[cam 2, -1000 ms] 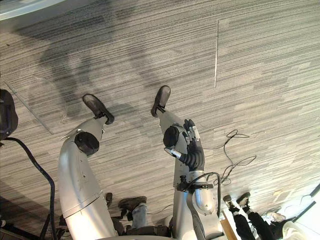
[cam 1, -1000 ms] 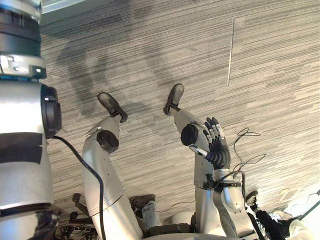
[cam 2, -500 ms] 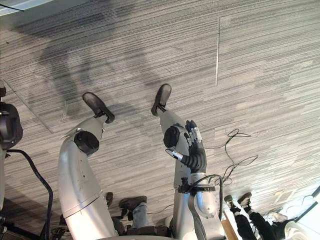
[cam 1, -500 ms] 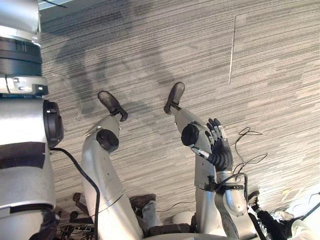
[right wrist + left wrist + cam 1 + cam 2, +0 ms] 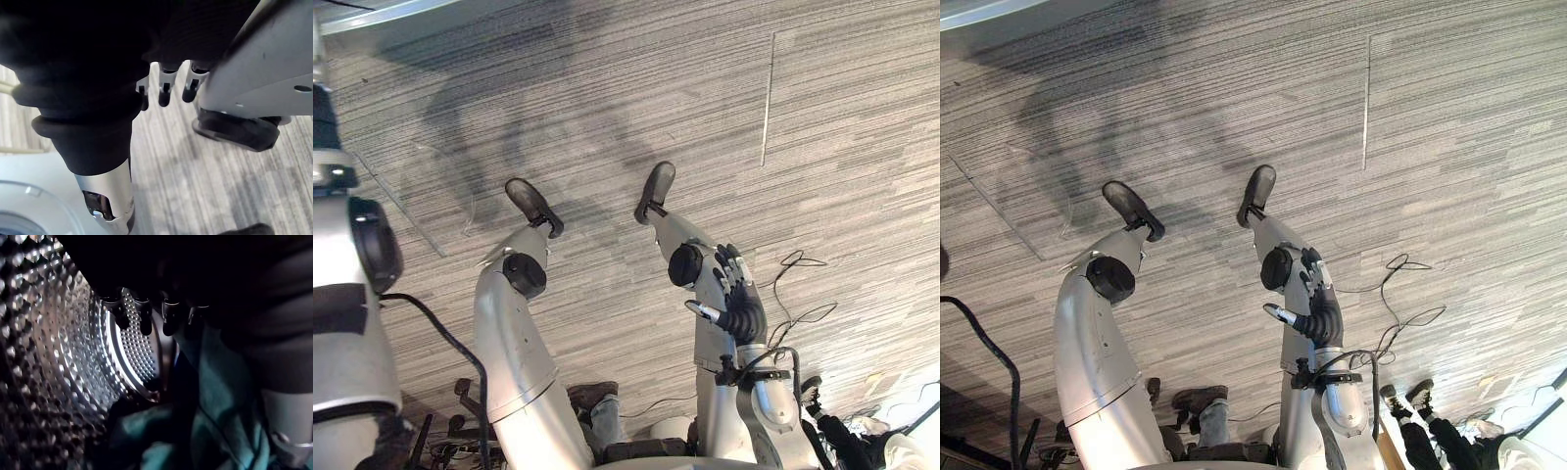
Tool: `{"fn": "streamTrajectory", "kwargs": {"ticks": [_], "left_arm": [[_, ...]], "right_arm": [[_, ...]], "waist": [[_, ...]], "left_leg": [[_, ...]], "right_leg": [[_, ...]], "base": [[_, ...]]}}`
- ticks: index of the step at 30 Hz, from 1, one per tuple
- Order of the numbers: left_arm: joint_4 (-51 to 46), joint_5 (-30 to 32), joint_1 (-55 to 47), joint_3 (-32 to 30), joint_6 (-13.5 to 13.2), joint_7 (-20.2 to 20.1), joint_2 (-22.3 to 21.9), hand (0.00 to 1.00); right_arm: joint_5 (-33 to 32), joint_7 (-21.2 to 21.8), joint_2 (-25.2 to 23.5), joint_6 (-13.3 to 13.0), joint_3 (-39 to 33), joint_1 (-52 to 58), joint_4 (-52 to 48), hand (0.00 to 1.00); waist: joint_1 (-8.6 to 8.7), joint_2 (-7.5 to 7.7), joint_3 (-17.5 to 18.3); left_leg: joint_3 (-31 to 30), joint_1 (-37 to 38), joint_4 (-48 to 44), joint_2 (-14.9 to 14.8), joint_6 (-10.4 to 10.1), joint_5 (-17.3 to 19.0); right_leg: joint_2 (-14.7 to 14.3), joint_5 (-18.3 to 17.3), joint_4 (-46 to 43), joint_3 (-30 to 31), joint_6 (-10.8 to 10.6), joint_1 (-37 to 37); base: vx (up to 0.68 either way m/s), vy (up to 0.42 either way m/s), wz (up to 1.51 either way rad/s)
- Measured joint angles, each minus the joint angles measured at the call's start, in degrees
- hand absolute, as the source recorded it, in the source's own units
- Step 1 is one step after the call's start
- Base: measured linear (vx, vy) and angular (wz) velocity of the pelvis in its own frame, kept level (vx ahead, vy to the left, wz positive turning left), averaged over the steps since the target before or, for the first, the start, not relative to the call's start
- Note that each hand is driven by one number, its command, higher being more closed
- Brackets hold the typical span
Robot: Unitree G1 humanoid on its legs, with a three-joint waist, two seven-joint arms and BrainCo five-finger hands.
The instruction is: Pick up the laundry basket with both hands and put the clothes into the washing machine.
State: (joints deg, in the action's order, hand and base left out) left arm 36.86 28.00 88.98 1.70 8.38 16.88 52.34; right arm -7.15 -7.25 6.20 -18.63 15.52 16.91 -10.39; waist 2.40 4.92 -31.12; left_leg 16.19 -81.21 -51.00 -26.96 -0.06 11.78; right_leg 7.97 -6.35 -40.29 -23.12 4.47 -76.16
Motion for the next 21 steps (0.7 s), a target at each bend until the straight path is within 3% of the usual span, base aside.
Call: {"fn": "streamTrajectory", "kwargs": {"ticks": [5, 9, 12, 15, 18, 21], "left_arm": [[1.16, 6.37, 0.14, -0.76, 0.02, -0.68, 6.07, 0.00], [0.85, 11.44, 0.12, 5.21, -1.55, -0.65, 8.89, 0.00], [-3.77, 12.14, -0.56, 13.55, -5.80, -0.18, 12.88, 0.00], [-6.07, 12.15, -2.25, 15.06, -8.89, 0.92, 13.79, 0.00], [-6.00, 16.83, -4.66, 15.81, -8.28, 2.14, 14.31, 0.00], [-5.70, 21.65, -6.79, 15.27, -5.50, 3.58, 14.26, 0.00]], "right_arm": [[0.06, 0.23, -0.11, -0.85, 0.22, 2.27, -0.09, 0.00], [0.83, 0.14, -0.09, -1.35, -0.04, 3.06, -0.15, 0.00], [1.14, 0.04, 0.71, -1.40, -1.26, 3.18, -0.26, 0.00], [1.21, -0.07, 1.51, -1.23, -2.60, 3.59, -0.43, 0.00], [1.40, -0.31, 1.85, -1.30, -2.88, 3.87, -0.35, 0.00], [2.95, -0.58, 1.55, -2.28, -2.72, 3.86, -0.05, 0.00]], "waist": [[-0.08, -0.02, 0.41], [-0.01, -0.02, 0.41], [-0.11, -0.03, 0.42], [-0.06, -0.04, 0.42], [0.02, -0.22, 0.53], [0.00, -0.22, 0.55]], "left_leg": [[-0.36, 0.04, -0.35, -0.20, -0.04, -0.03], [-0.48, 0.09, -0.88, -0.32, -0.04, -0.02], [-0.40, 0.43, -0.93, -0.31, 0.17, -0.16], [-0.03, 1.46, -0.82, -0.26, 0.20, -0.18], [0.33, 2.24, -0.66, -0.33, 0.10, -0.24], [0.24, 2.33, -0.80, -0.65, -0.01, -0.32]], "right_leg": [[-0.21, 0.16, 0.06, -0.17, 0.26, 0.33], [-0.19, 0.17, -0.40, -0.10, 0.29, 0.36], [-0.07, 0.17, -0.75, -0.03, 0.29, 0.44], [0.03, 0.17, -0.91, 0.11, 0.29, 1.09], [-0.03, 0.20, -0.92, 0.56, 0.34, 1.46], [-0.31, 0.22, -0.95, 0.60, 0.37, 1.59]], "base": [[0.00, 0.000, 0.00], [0.00, 0.000, 0.00], [0.00, 0.000, 0.03], [0.00, -0.003, 0.04], [0.00, 0.000, 0.00], [0.02, -0.009, -0.02]]}}
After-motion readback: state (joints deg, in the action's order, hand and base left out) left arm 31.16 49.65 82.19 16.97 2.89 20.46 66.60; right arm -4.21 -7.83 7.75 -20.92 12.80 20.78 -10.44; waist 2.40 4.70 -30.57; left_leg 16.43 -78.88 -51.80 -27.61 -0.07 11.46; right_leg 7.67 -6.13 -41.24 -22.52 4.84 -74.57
